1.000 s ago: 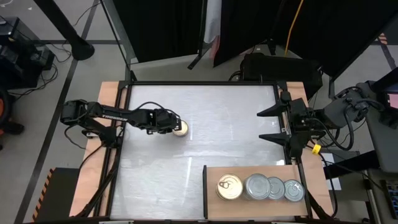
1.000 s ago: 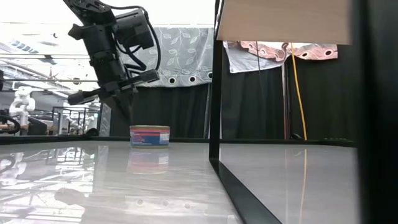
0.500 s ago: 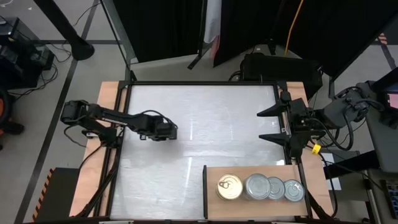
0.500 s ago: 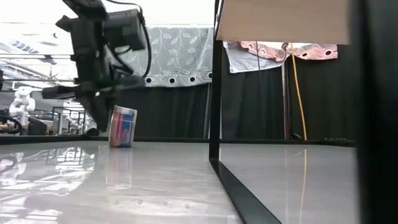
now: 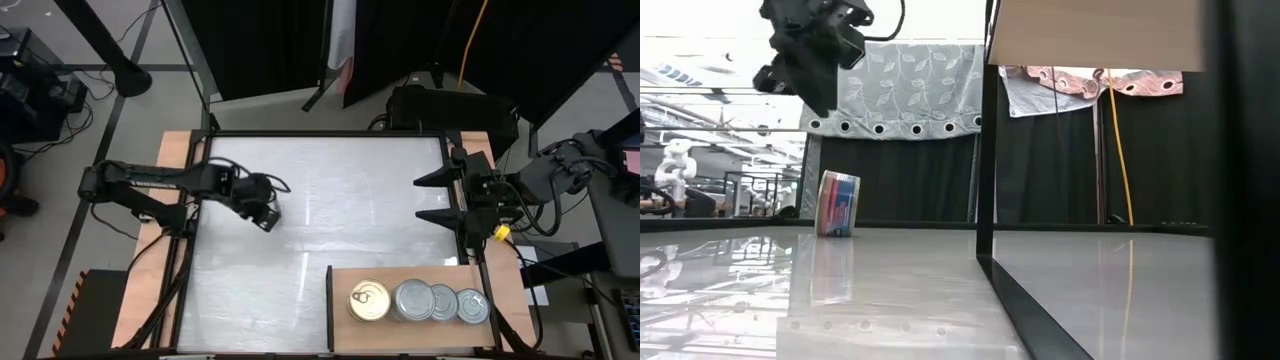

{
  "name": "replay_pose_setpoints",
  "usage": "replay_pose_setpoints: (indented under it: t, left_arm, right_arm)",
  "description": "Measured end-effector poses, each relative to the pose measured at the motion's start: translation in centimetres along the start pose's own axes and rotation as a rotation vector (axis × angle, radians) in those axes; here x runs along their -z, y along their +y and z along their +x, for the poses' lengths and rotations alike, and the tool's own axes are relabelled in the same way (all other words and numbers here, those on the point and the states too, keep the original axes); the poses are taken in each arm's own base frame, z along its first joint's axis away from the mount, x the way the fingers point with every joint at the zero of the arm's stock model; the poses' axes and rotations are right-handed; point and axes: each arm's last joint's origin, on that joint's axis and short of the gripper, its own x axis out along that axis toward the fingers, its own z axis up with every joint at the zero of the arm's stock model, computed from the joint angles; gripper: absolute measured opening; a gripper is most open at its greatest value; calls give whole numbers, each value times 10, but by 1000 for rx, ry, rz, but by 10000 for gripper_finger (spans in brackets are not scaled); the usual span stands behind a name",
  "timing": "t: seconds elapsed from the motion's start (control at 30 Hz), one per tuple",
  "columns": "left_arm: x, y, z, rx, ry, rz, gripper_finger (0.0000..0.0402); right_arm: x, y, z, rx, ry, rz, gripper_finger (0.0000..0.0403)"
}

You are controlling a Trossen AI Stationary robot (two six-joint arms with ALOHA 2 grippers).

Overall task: Stack canned seafood by type on shelf
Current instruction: Stack the blue-pink tuna can on top of the other blue-pink tuna can on the shelf

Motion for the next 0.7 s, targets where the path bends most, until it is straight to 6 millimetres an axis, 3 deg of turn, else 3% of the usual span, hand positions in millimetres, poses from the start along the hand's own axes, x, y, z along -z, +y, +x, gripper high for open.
replay_pose_setpoints:
  t: [0.17, 0.33, 0.53, 0.7]
  left_arm:
    - [-14, 3, -15, 1, -1, 346, 196]
    - [-23, -1, -11, -72, -95, 817, 293]
    - [-26, -5, 10, -119, -5, 1434, 325]
    - [-24, -4, 20, -118, 87, 1544, 326]
  right_arm:
    - [-1, -1, 1, 10, -4, 8, 340]
    - [-1, -1, 1, 9, -4, 41, 340]
    - [0, 0, 2, -12, 12, 99, 340]
    - [2, 2, 4, -51, 47, 141, 340]
